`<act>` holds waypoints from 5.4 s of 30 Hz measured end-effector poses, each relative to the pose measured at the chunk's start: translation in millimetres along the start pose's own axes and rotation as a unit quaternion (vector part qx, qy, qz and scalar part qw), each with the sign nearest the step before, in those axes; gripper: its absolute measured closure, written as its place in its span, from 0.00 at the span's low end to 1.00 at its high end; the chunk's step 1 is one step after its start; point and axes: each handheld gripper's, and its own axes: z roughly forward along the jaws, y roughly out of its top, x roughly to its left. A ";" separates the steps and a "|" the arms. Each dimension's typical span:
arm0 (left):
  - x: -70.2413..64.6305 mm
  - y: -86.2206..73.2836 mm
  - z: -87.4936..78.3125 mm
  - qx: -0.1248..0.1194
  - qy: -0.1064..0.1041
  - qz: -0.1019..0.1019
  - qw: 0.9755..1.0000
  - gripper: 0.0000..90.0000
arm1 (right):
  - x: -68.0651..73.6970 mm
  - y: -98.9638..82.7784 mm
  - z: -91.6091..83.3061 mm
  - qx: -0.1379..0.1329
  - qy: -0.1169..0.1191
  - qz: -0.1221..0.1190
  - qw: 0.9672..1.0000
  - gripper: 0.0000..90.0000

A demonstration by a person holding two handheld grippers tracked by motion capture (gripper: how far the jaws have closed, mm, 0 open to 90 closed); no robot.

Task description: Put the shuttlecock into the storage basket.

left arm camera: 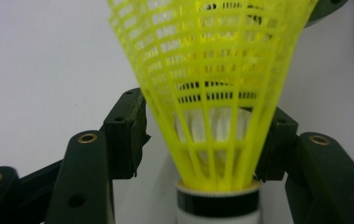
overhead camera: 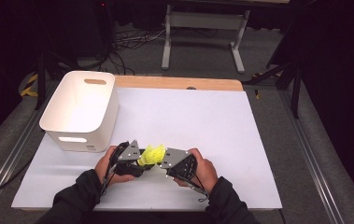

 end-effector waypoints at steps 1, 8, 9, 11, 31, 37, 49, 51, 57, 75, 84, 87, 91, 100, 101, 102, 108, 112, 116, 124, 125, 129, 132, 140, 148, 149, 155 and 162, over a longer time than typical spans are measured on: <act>-0.3 0.9 1.4 0.000 -0.001 0.001 1.000 0.52 | -0.2 0.5 -1.3 -0.001 0.000 -0.002 1.000 0.95; -5.2 9.7 12.9 0.016 -0.017 0.027 0.999 0.60 | -0.1 3.7 -6.6 0.007 0.020 -0.015 1.000 0.91; -5.4 10.6 13.4 0.019 -0.017 0.028 0.999 0.60 | -0.4 4.0 -7.2 0.007 0.025 -0.014 1.000 0.90; -6.6 12.1 16.6 0.017 -0.019 0.030 0.999 0.60 | 0.0 4.9 -7.8 0.008 0.031 -0.018 0.999 0.88; -5.7 11.8 9.7 -0.042 0.014 0.028 0.999 0.66 | -6.4 9.1 -19.9 -0.029 0.060 0.031 0.997 0.44; -5.7 11.4 7.1 -0.058 0.015 0.023 0.998 0.67 | -6.3 12.0 -26.0 -0.034 0.050 0.041 0.997 0.37; -3.7 10.2 3.2 -0.075 0.017 0.017 0.997 0.69 | -12.2 8.6 -46.8 -0.060 0.021 0.058 0.996 0.57; -3.3 10.2 3.2 -0.075 0.016 0.016 0.997 0.69 | -13.0 7.5 -48.6 -0.071 0.026 0.064 0.995 0.71; -5.1 11.0 3.3 -0.079 0.015 0.022 0.997 0.66 | -10.3 9.3 -43.8 -0.078 0.040 0.066 0.994 0.95; -6.9 11.7 7.1 -0.061 0.012 0.033 0.998 0.63 | -9.9 10.3 -35.3 -0.087 0.097 0.081 0.988 0.97; -7.5 11.3 3.9 -0.076 0.033 0.034 0.996 0.72 | -8.8 14.2 -38.5 -0.082 0.068 0.066 0.992 0.80; -7.2 10.9 3.5 -0.079 0.032 0.032 0.996 0.74 | -5.4 17.1 -38.8 -0.073 0.052 0.048 0.995 0.76; -6.4 10.1 0.5 -0.090 0.035 0.027 0.995 0.74 | -4.4 18.4 -41.0 -0.075 0.041 0.044 0.995 0.67; -5.1 8.2 -3.1 -0.111 0.035 0.010 0.993 0.73 | -2.6 20.9 -52.3 -0.092 0.005 0.023 0.995 0.48; -4.7 8.2 -4.3 -0.114 0.035 0.009 0.993 0.73 | -2.9 20.4 -53.9 -0.095 0.000 0.023 0.995 0.47; -4.6 8.2 -4.8 -0.115 0.036 0.009 0.993 0.73 | -3.4 19.8 -56.0 -0.100 0.000 0.021 0.995 0.47; -4.6 7.8 -6.8 -0.118 0.040 0.008 0.992 0.73 | -4.7 17.2 -66.9 -0.118 -0.023 0.018 0.993 0.43; -3.6 7.2 -9.4 -0.122 0.044 0.008 0.991 0.73 | -7.7 12.7 -72.2 -0.128 -0.043 0.027 0.990 0.39; -2.6 5.7 -13.0 -0.127 0.043 0.000 0.991 0.73 | -10.3 6.7 -77.5 -0.142 -0.069 0.038 0.987 0.33; 1.1 4.2 -20.6 -0.133 0.051 -0.006 0.990 0.73 | -15.0 -11.3 -79.7 -0.144 -0.106 0.060 0.982 0.25; 1.5 4.0 -21.3 -0.133 0.052 -0.006 0.990 0.73 | -15.1 -14.2 -79.6 -0.144 -0.110 0.064 0.981 0.25; 3.6 2.6 -25.4 -0.135 0.056 -0.009 0.989 0.73 | -14.7 -21.4 -78.7 -0.147 -0.115 0.071 0.980 0.22; 4.9 2.3 -27.8 -0.136 0.061 -0.004 0.989 0.73 | -14.0 -28.2 -76.7 -0.142 -0.122 0.075 0.979 0.22; 6.9 0.6 -33.7 -0.142 0.067 -0.008 0.988 0.73 | -11.9 -43.1 -74.9 -0.142 -0.128 0.087 0.978 0.21; 8.6 -1.0 -39.2 -0.148 0.073 -0.012 0.986 0.73 | -8.3 -55.8 -68.9 -0.139 -0.134 0.092 0.977 0.21; 9.2 -1.0 -39.9 -0.147 0.076 -0.008 0.986 0.73 | -7.6 -57.2 -67.6 -0.137 -0.135 0.091 0.977 0.21; 9.7 -1.6 -43.2 -0.153 0.081 -0.011 0.985 0.73 | -4.5 -62.8 -62.4 -0.128 -0.144 0.085 0.978 0.21; 11.8 -2.6 -48.2 -0.161 0.084 -0.017 0.983 0.73 | -1.5 -71.9 -58.2 -0.119 -0.145 0.090 0.978 0.22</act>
